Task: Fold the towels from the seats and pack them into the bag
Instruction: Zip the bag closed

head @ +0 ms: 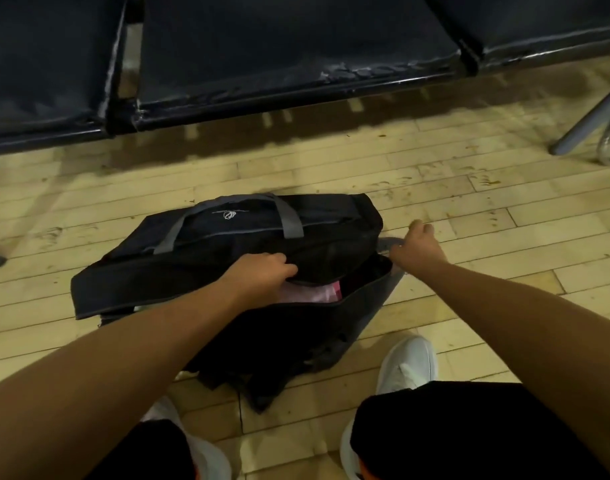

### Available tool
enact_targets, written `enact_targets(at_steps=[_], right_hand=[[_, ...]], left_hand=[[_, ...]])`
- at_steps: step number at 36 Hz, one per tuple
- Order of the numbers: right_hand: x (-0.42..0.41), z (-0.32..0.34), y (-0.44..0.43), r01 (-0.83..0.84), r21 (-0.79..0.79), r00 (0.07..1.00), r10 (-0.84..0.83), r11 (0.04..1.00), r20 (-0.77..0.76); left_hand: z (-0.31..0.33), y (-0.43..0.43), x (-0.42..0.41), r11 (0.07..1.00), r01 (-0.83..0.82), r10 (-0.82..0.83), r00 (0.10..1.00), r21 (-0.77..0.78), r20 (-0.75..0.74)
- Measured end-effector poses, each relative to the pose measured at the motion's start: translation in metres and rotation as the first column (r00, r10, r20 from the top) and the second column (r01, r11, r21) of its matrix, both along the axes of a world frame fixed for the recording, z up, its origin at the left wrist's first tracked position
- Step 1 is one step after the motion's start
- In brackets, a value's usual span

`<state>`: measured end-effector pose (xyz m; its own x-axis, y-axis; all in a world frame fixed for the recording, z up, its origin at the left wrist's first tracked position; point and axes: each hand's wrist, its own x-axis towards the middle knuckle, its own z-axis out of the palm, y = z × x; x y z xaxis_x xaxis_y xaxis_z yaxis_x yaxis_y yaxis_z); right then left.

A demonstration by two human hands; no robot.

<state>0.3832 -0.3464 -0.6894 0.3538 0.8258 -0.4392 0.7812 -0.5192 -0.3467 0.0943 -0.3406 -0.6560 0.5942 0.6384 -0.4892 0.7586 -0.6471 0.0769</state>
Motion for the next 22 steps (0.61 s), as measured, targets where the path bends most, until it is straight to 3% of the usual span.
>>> enact_targets(at_steps=[2, 5, 7, 14, 19, 22], right_hand=[[0.012, -0.008, 0.007, -0.052, -0.079, 0.995, 0.045, 0.996, -0.086], [0.011, -0.013, 0.02, -0.181, -0.081, 0.958, 0.157, 0.98, -0.238], [0.008, -0.019, 0.029, -0.225, -0.093, 0.947, 0.195, 0.97, -0.257], [0.013, -0.035, 0.038, -0.338, -0.178, 0.936, 0.309, 0.924, -0.172], [0.028, -0.051, 0.044, -0.463, -0.264, 0.867, 0.494, 0.846, 0.061], [0.027, -0.053, 0.045, -0.509, -0.203, 0.852, 0.523, 0.836, 0.016]], left_hand=[[-0.005, -0.002, 0.0, 1.0, 0.004, -0.005, 0.999, 0.014, 0.039], [-0.016, -0.004, -0.004, 0.981, 0.075, -0.103, 0.983, 0.18, 0.155], [-0.021, -0.004, -0.006, 0.968, 0.12, -0.162, 0.969, 0.221, 0.186], [-0.025, -0.004, -0.002, 0.992, 0.039, -0.068, 0.966, 0.119, 0.251], [-0.028, -0.004, 0.018, 0.992, -0.002, -0.024, 0.978, 0.126, 0.208], [-0.028, -0.005, 0.027, 0.987, -0.029, -0.005, 0.977, 0.155, 0.215]])
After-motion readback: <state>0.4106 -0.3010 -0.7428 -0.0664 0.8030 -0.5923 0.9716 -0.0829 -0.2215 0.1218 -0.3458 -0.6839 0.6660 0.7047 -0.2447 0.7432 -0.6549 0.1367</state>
